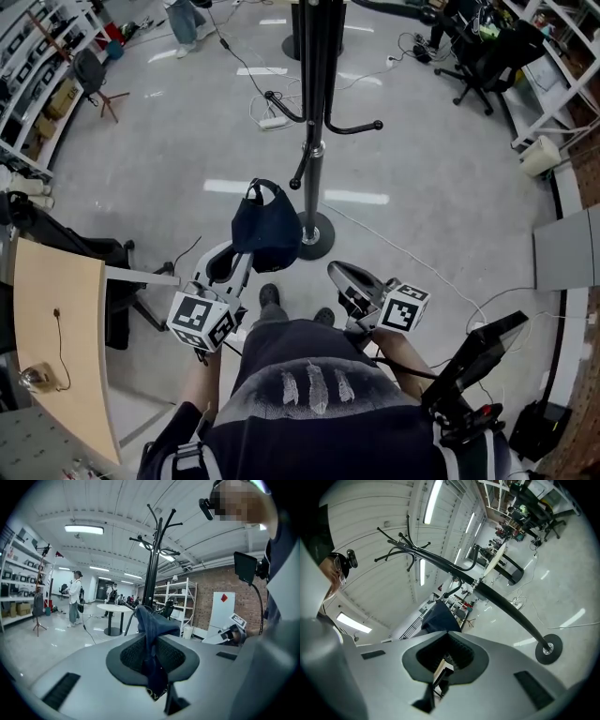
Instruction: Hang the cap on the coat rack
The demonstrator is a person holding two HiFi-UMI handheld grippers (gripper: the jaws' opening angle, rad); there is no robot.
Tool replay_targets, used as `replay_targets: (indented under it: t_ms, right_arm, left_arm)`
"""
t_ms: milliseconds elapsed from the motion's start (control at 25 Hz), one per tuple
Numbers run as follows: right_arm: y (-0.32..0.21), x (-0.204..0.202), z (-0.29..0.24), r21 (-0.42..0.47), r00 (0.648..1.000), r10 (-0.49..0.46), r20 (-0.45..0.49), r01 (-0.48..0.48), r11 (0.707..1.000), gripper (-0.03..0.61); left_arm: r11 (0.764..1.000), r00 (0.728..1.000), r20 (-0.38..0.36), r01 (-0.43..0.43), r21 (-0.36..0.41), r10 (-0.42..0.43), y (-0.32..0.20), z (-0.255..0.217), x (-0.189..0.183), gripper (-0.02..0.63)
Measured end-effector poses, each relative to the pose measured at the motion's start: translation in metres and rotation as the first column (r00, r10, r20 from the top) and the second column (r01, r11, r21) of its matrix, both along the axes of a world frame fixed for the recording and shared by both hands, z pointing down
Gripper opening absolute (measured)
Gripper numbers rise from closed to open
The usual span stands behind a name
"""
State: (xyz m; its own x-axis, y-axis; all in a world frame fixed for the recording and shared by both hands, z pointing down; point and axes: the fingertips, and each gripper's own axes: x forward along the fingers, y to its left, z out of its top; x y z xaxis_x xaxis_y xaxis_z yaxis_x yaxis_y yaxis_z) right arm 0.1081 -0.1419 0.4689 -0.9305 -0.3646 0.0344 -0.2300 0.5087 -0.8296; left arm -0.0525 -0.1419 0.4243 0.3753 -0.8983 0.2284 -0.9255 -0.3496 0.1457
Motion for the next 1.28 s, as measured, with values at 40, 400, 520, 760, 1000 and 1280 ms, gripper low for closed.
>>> replay_targets:
  t_ms: [40,400,520,760,1000,1280]
  right_arm:
    - [-0.002,-0.004,0.001,0.000,1.000,0.000,-0.006,0.000,1.000,0.006]
    - [-0.038,-0.048,0.002,-0.004,0.993,0.099,-0.066,-0.099,0.995,0.005]
    - [-0.049,-0.069,0.005,0.001,0.988,0.129,-0.087,-0.129,0.992,0.005]
    - [-0.067,-0.109,0.005,0.011,0.981,0.164,-0.108,-0.164,0.986,0.005]
    - [-0.072,-0.125,0.002,0.040,0.978,0.160,-0.134,-0.156,0.987,0.005]
    - [-0.091,-0.105,0.003,0.017,0.979,0.167,-0.122,-0.166,0.986,0.005]
  left_arm:
    - [1.000,1.000,0.031,0.003,0.013,-0.004,-0.004,0.000,-0.007,0.064]
    - [0.994,0.994,0.085,-0.074,0.075,0.068,-0.066,-0.001,-0.069,0.064]
    - [0.989,0.992,0.066,-0.115,0.090,0.109,-0.085,0.000,-0.085,0.064]
    - [0.976,0.981,0.066,-0.189,0.105,0.183,-0.118,0.002,-0.110,0.064]
    - [0.965,0.972,0.072,-0.230,0.128,0.222,-0.142,-0.002,-0.120,0.065]
    - [0.968,0.972,0.139,-0.209,0.136,0.190,-0.163,-0.010,-0.114,0.065]
